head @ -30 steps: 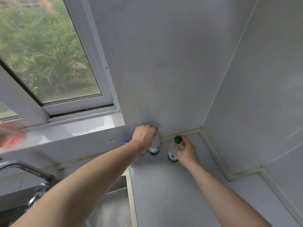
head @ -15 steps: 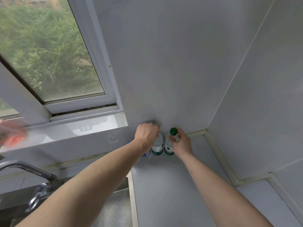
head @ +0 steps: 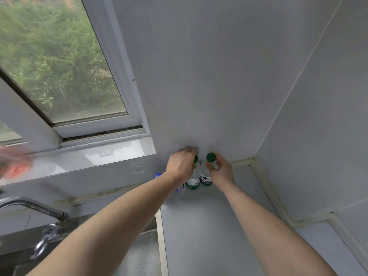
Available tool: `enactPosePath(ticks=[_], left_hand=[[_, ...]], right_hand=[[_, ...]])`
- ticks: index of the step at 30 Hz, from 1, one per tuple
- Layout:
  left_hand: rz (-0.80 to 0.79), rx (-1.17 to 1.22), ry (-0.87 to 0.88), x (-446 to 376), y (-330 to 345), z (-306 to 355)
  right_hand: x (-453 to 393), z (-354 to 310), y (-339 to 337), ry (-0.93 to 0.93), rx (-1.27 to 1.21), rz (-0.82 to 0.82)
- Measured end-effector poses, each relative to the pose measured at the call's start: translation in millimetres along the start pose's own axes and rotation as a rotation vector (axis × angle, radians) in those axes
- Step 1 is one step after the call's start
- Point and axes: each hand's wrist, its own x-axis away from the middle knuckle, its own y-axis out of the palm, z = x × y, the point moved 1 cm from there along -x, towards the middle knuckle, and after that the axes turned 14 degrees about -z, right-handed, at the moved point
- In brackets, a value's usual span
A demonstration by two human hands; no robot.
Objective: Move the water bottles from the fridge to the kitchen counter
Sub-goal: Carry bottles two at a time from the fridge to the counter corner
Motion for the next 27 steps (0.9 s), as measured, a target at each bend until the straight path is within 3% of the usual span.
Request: enactPosePath(ticks=[13,16,21,24,27], left_hand=[[-0.106,-0.041,-0.015,14.9,-13.0,3.4],[-0.065,0.013,-0.016,31.7,-21.4,1.3],[0.006,0.137,0.017,92.2,-28.4,4.9],[0.001,0.259,0.015,142.9,-27.3,9.3],[-0.114,0.364,0.027,190.0,-23.3,11.5]], right_hand=[[8.4,-11.4,-12.3,0.122,0.134,-0.173],[23.0,-22.0,-16.6,0.133,0.115,-0.107],[87.4,-39.1,-18.2,0.128,-0.086,0.041],[142.9,-44.5,-18.4,0.152,-0.096,0.000],[191.1,-52.0,-19.0,0.161,-0.087,-0.094]])
